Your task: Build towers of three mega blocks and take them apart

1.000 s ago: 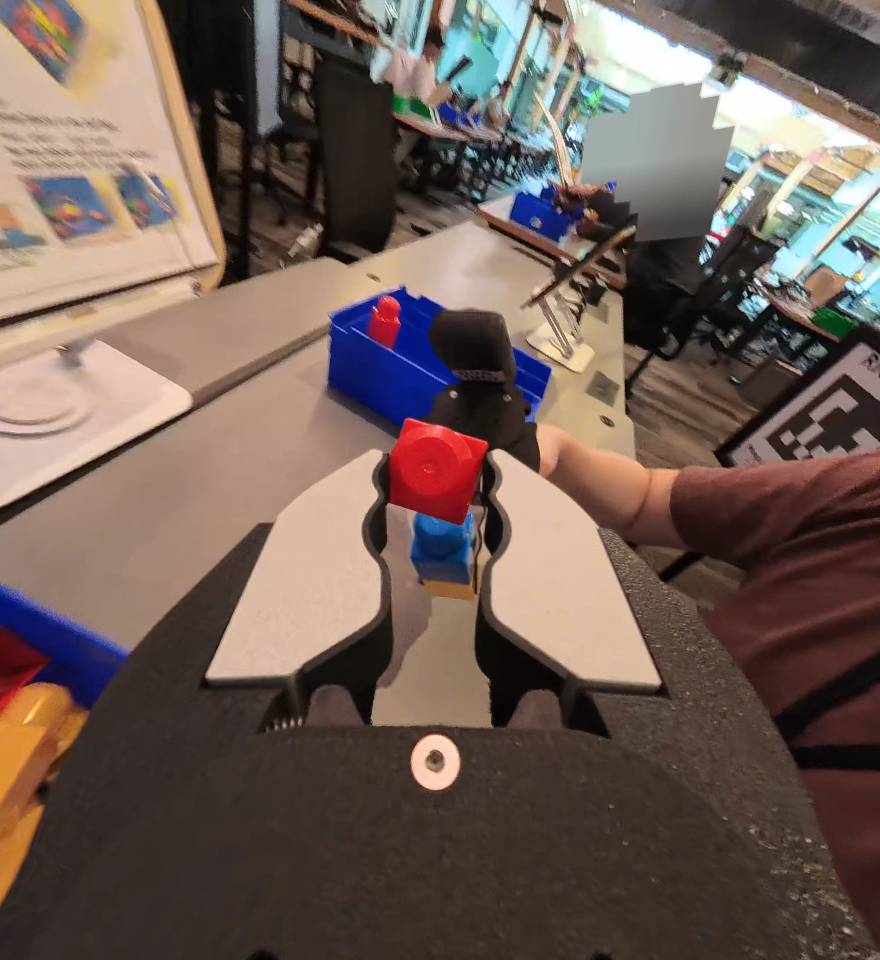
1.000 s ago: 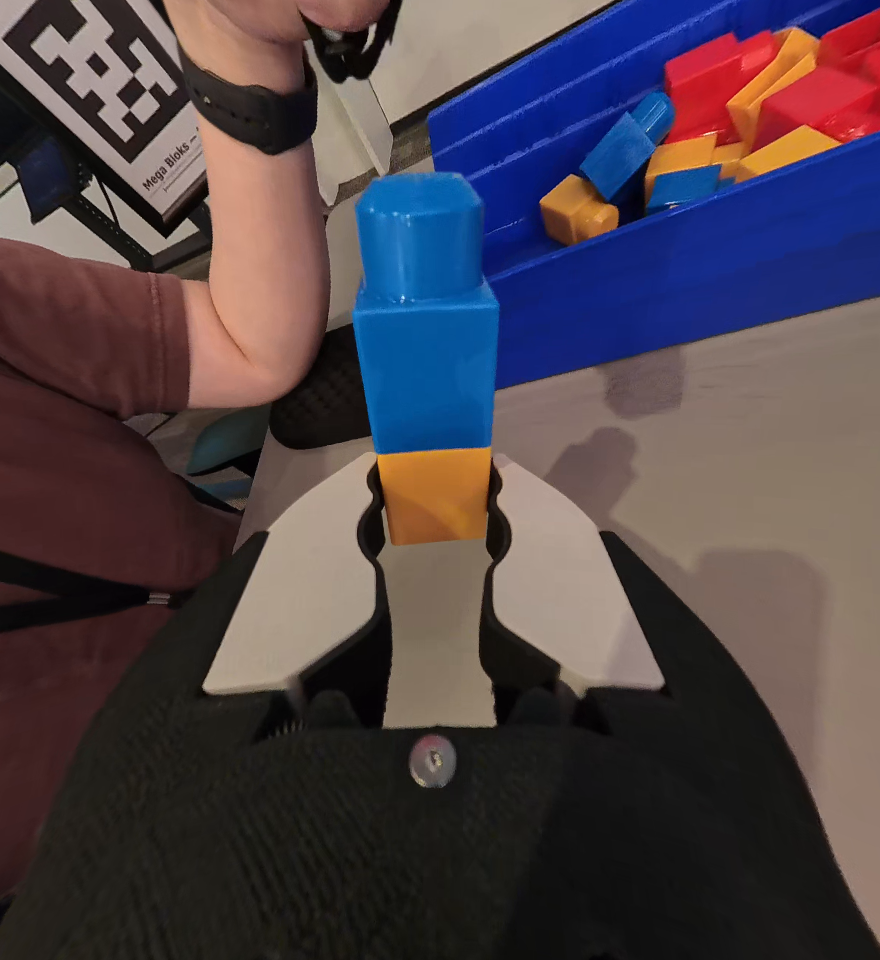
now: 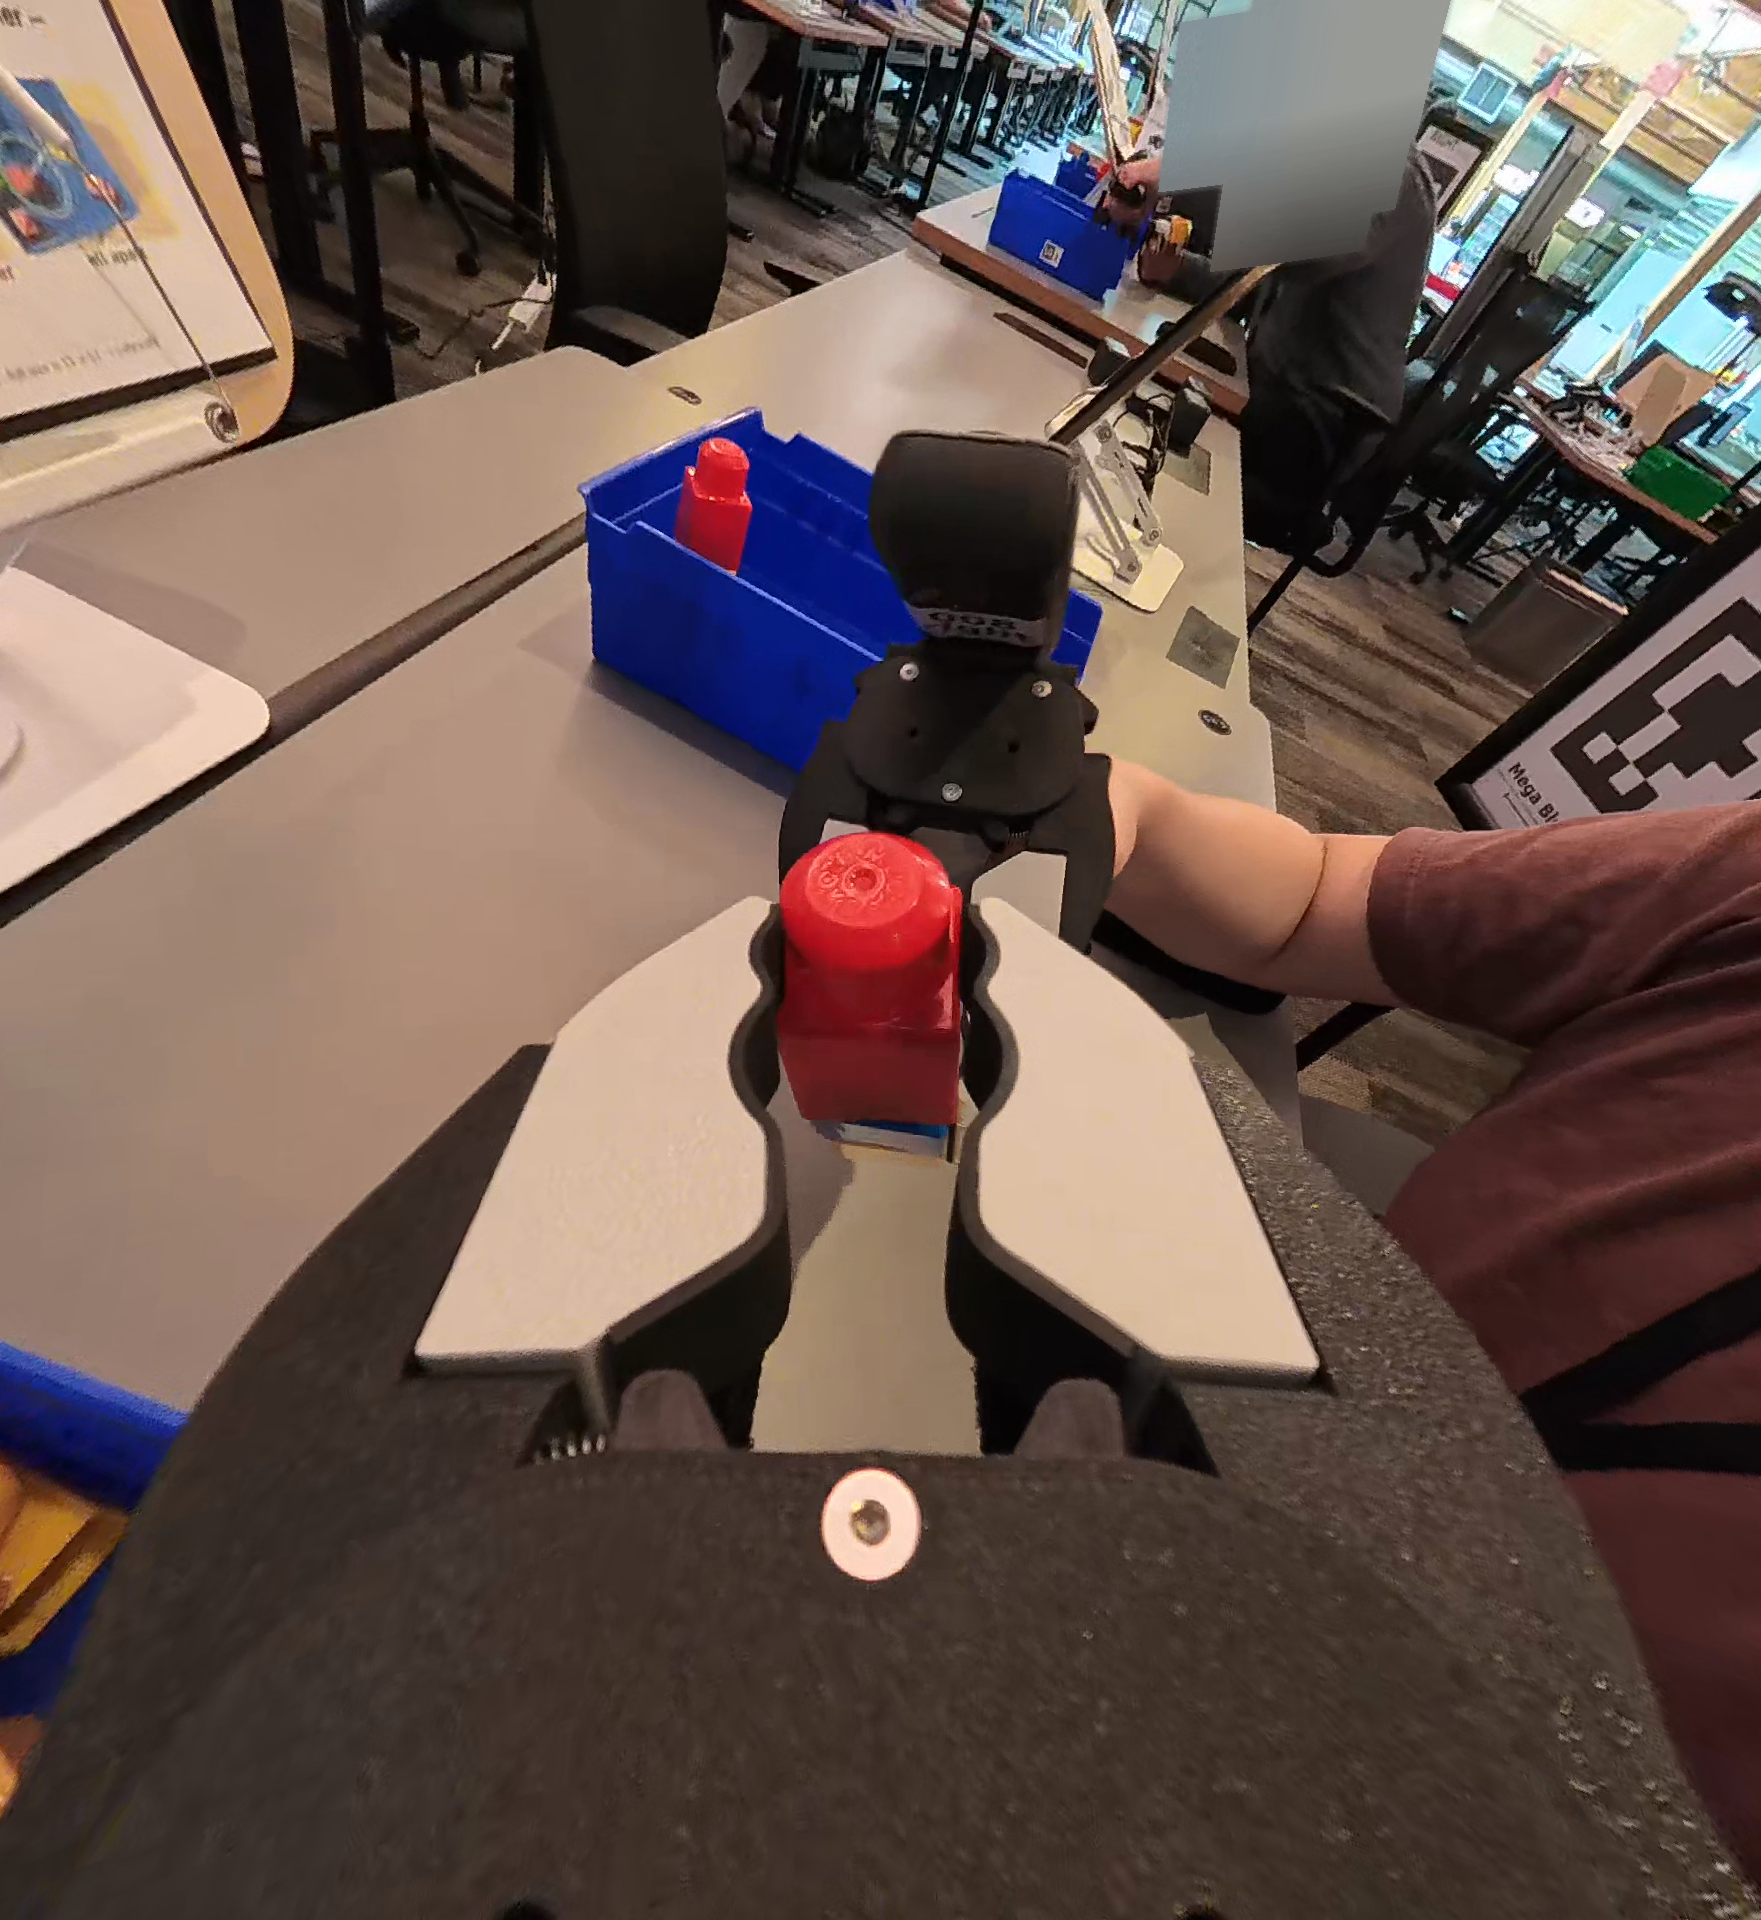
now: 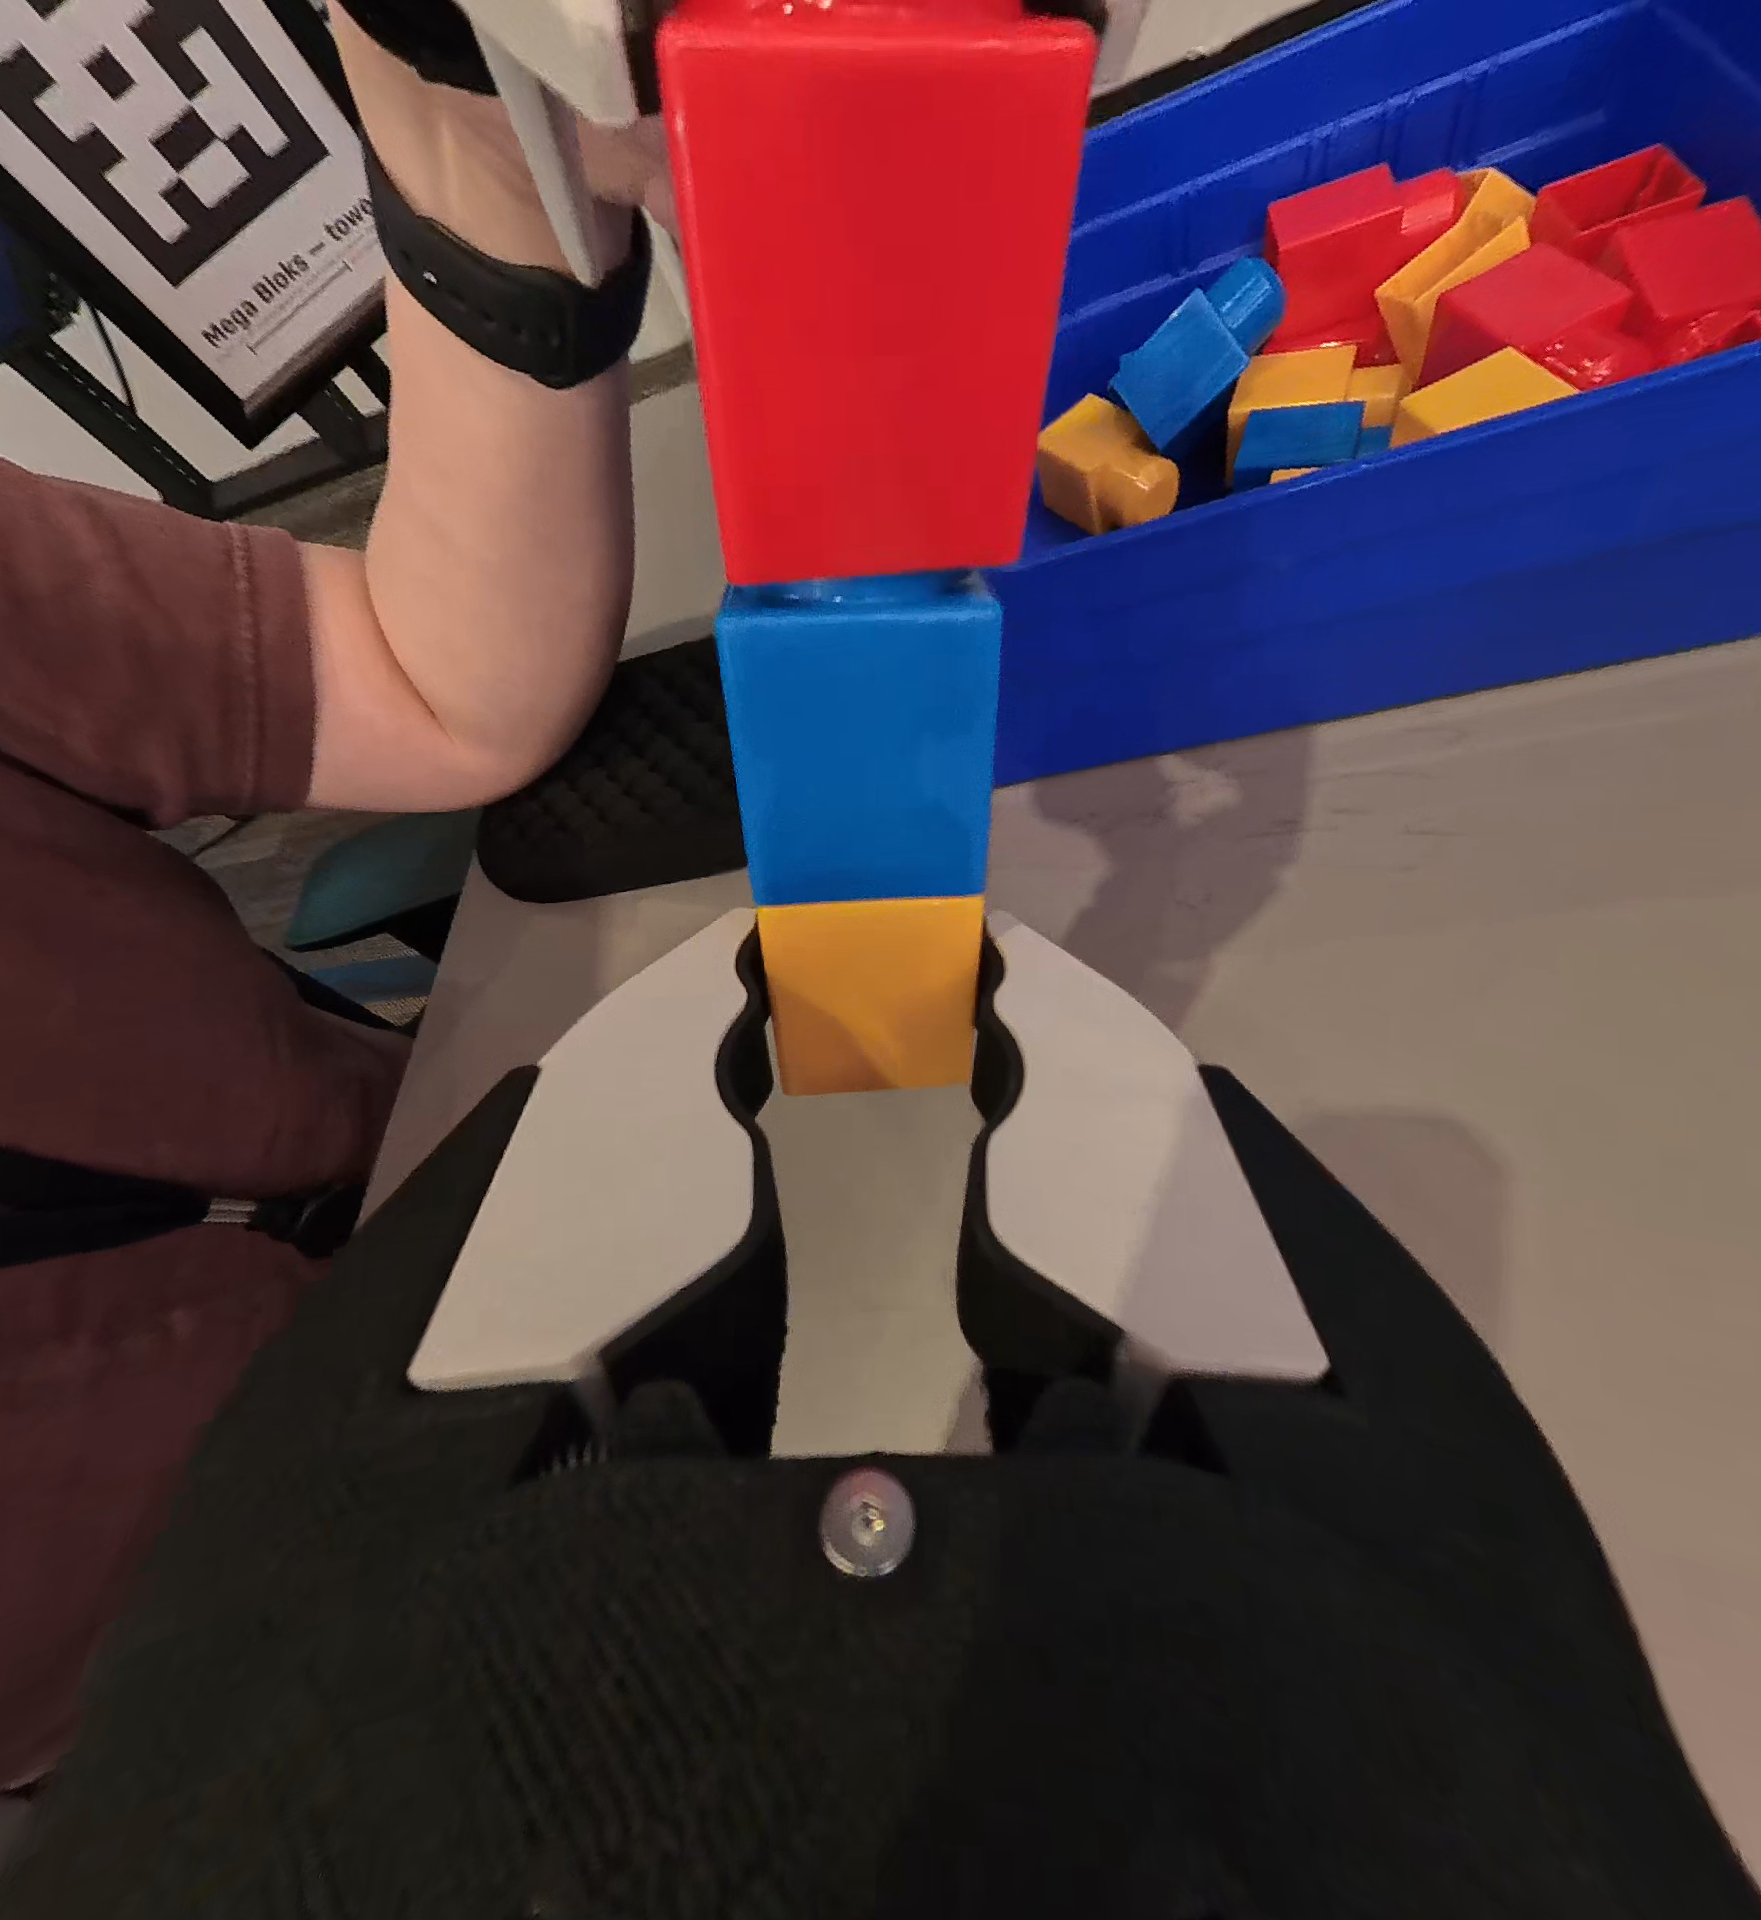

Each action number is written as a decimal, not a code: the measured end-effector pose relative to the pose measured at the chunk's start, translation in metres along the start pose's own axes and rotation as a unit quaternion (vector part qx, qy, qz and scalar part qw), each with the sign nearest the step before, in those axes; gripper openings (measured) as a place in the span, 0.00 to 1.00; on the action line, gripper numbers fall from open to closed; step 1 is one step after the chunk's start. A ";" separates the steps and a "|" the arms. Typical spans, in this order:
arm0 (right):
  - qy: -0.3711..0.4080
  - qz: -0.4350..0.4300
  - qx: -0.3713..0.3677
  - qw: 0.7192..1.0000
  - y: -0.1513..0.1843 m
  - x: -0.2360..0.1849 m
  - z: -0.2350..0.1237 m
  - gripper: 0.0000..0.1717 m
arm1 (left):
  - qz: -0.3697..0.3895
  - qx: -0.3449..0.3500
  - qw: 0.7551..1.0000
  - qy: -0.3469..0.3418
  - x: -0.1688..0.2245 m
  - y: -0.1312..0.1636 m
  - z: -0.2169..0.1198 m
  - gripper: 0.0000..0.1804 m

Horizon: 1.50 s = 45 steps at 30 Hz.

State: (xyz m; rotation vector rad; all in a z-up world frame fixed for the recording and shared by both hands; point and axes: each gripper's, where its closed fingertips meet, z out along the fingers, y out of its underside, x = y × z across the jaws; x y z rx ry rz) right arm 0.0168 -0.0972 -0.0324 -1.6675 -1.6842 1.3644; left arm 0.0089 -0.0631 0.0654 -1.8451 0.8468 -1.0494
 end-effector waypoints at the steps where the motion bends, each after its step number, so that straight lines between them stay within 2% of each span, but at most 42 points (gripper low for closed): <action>1: -0.010 0.003 0.008 1.000 -0.002 -0.002 0.000 0.21 | 0.001 0.006 1.000 0.005 0.001 -0.002 -0.001 0.17; 12: -0.029 0.003 0.076 0.997 -0.022 -0.007 -0.010 0.21 | -0.027 0.093 0.994 0.044 0.004 -0.025 -0.001 0.17; 27: -0.056 0.050 0.197 0.977 -0.051 -0.006 -0.029 0.21 | -0.041 0.205 0.977 0.035 -0.001 -0.053 -0.011 0.16; 37: -0.056 0.048 0.161 0.984 -0.042 -0.005 -0.025 0.21 | -0.022 0.172 0.985 0.010 0.001 -0.049 -0.004 0.16; 42: -0.060 0.049 0.165 0.983 -0.042 -0.006 -0.025 0.21 | 0.002 0.158 0.987 0.009 0.009 -0.048 -0.003 0.26; 45: -0.061 0.041 0.170 0.983 -0.044 -0.008 -0.025 0.21 | 0.008 0.154 0.988 0.004 0.009 -0.048 -0.004 0.27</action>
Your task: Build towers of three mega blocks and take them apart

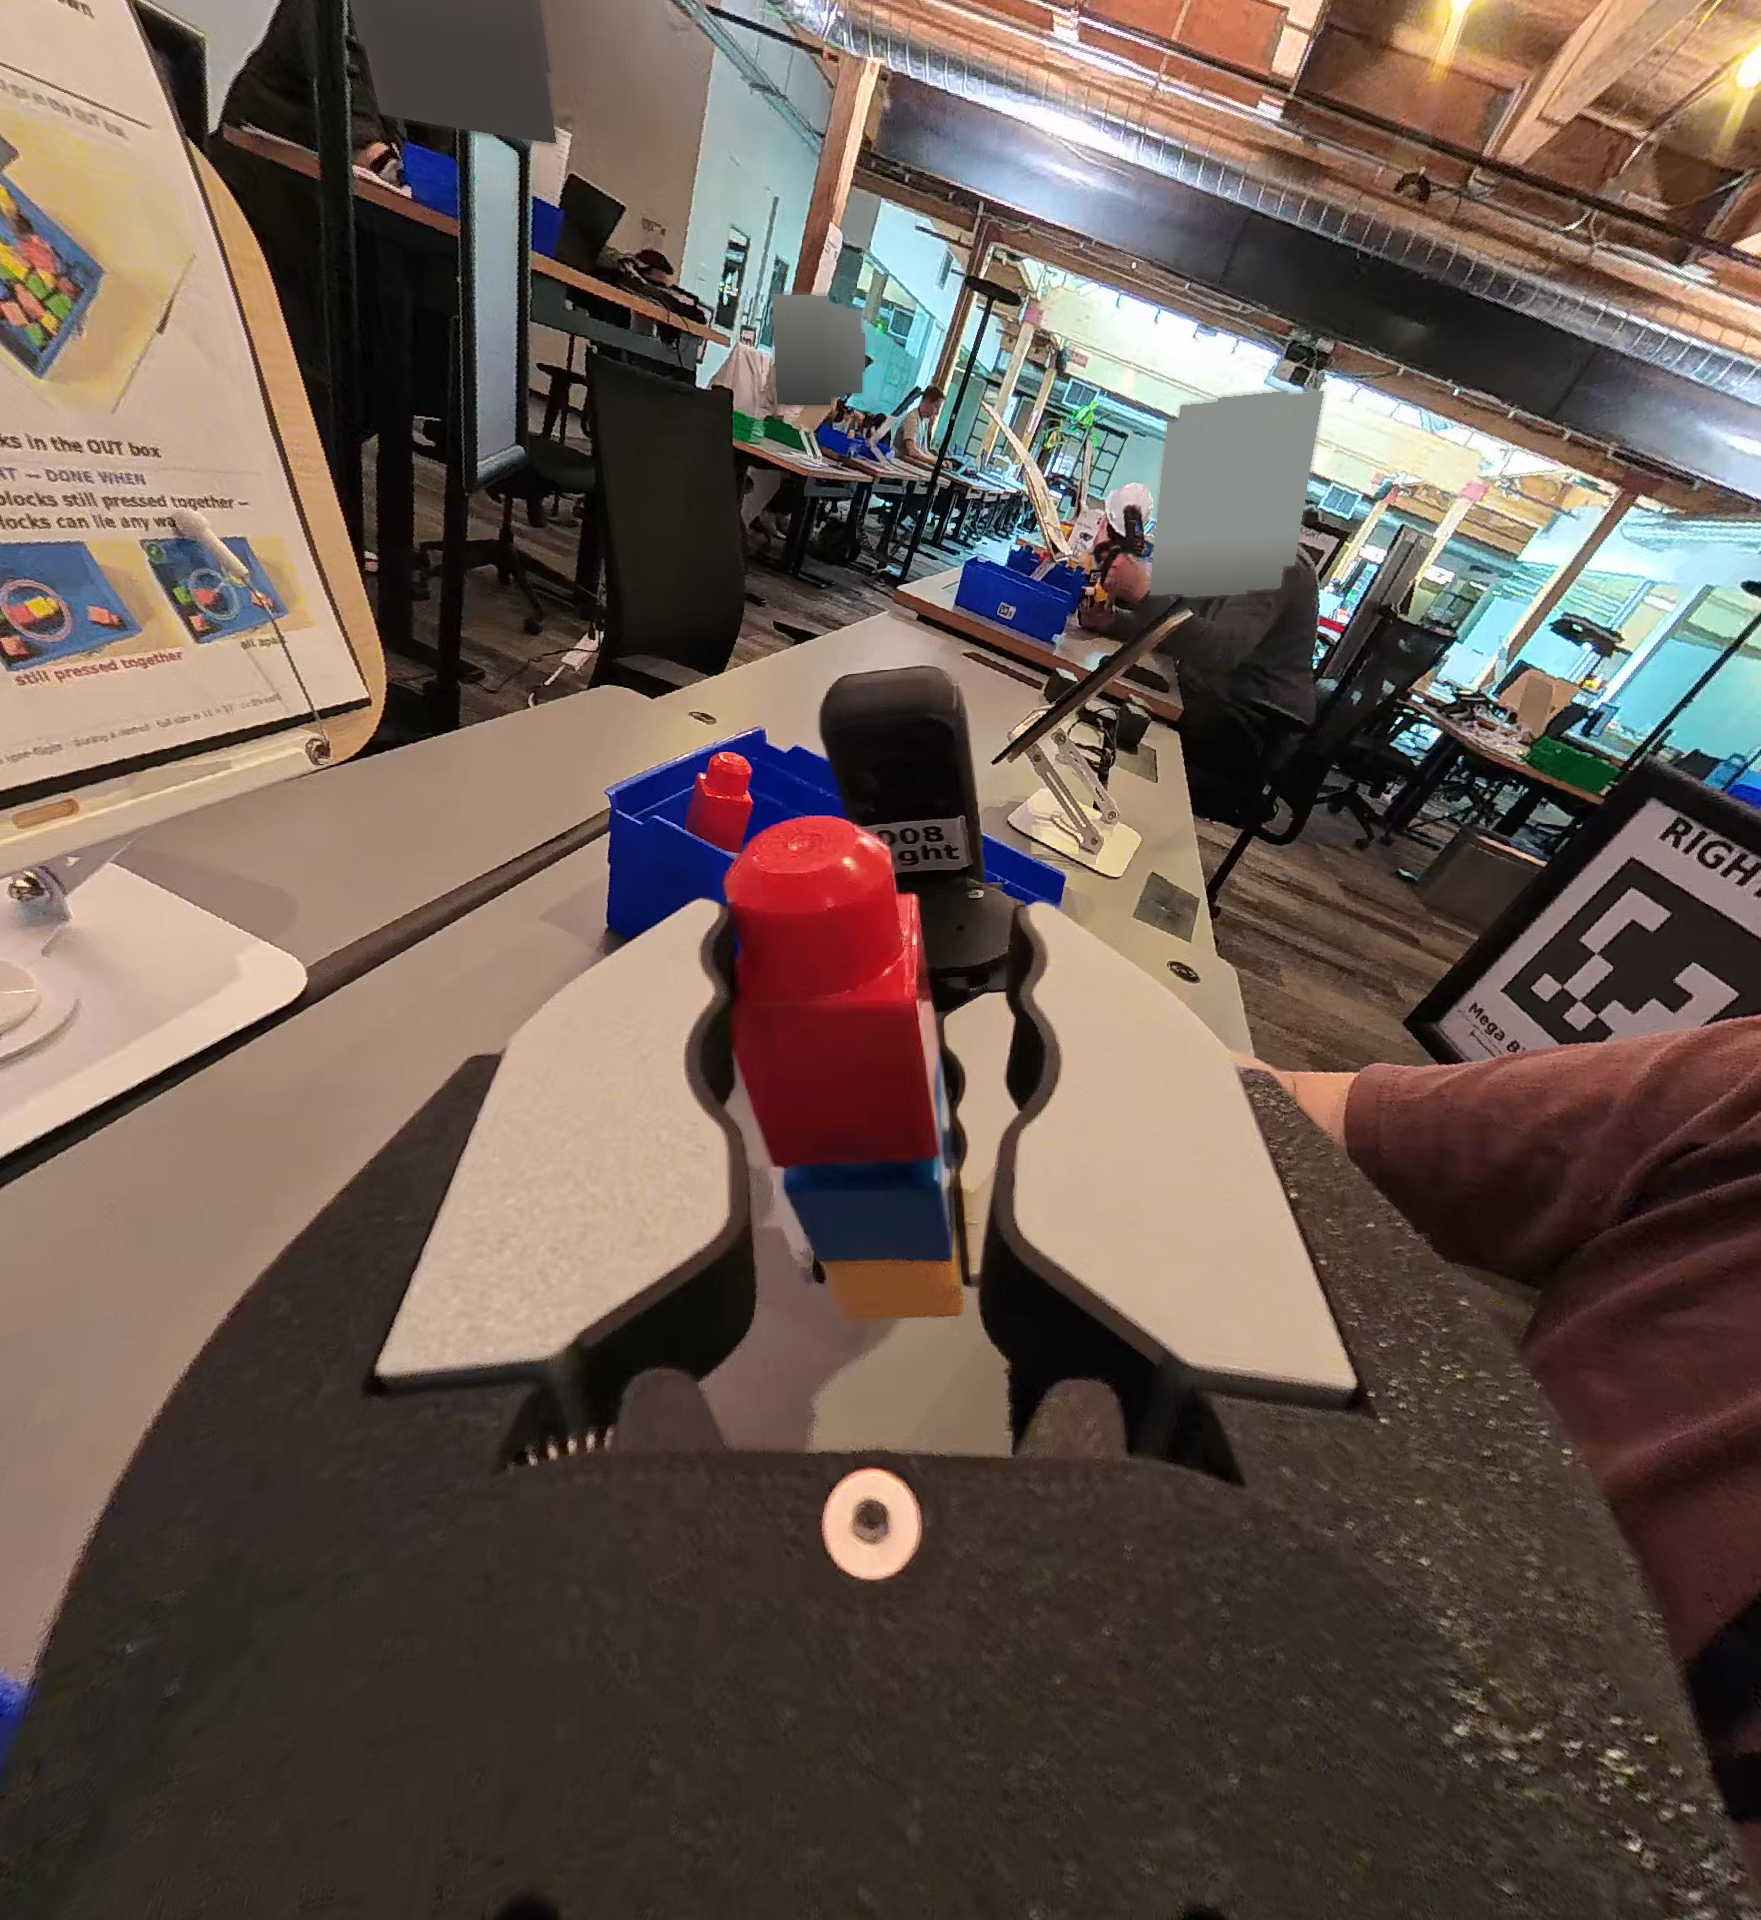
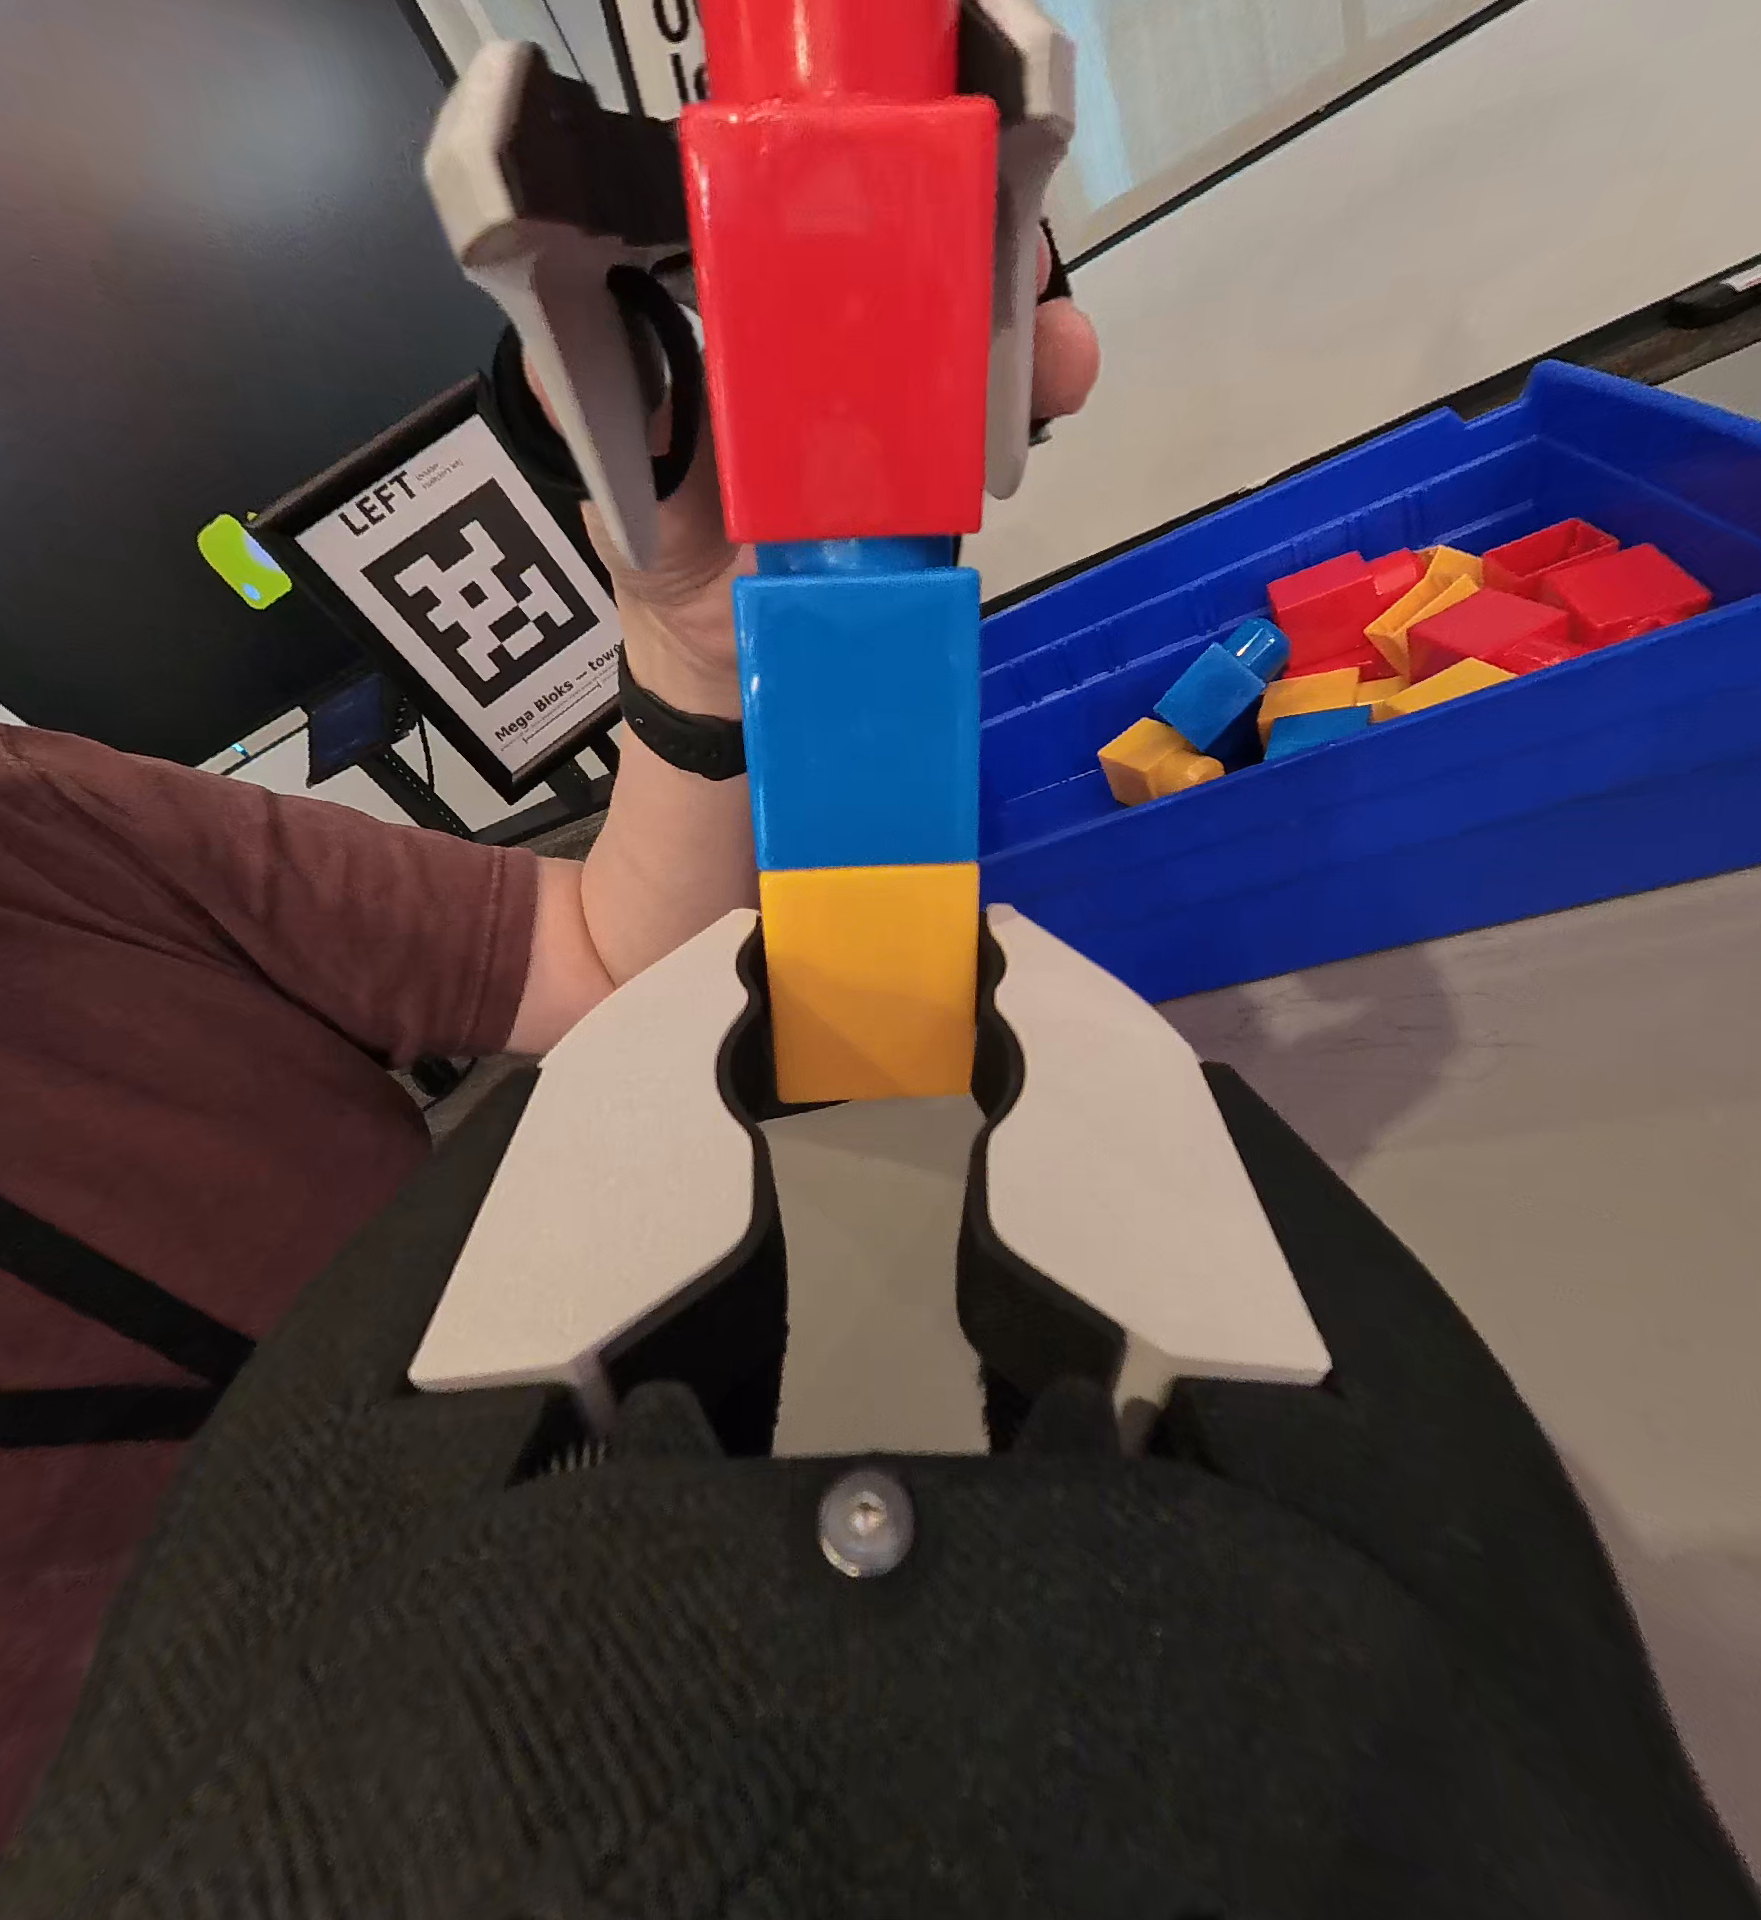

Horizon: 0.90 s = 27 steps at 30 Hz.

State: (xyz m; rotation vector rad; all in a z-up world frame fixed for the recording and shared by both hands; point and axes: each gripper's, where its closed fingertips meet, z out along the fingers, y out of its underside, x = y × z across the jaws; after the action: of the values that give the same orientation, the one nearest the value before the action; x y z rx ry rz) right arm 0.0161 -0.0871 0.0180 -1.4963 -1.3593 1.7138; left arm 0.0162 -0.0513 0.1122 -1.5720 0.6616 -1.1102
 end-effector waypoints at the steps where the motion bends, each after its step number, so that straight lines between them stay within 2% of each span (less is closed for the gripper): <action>1: 0.000 -0.003 0.002 1.000 -0.001 -0.001 0.000 0.21 | 0.003 -0.002 1.000 -0.003 -0.001 0.000 -0.001 0.27; 6: 0.010 -0.022 0.001 1.000 -0.001 -0.001 0.000 0.21 | 0.017 -0.007 1.000 -0.003 0.000 0.002 0.000 0.27; 10: 0.010 -0.027 0.012 1.000 -0.005 -0.001 -0.002 0.21 | 0.039 0.019 0.999 -0.001 0.004 -0.008 -0.004 0.20; 23: 0.015 -0.068 0.023 0.997 -0.010 -0.005 -0.004 0.21 | 0.064 -0.008 0.998 -0.001 0.009 -0.001 -0.002 0.29; 27: 0.017 -0.074 0.022 0.997 -0.010 -0.005 -0.005 0.21 | 0.048 -0.033 0.998 0.010 0.009 0.008 0.002 0.30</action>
State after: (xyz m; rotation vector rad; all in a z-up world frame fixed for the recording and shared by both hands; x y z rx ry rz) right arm 0.0192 -0.0853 0.0298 -1.3586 -1.3703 1.6089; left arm 0.0225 -0.0607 0.1072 -1.5693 0.7855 -1.0433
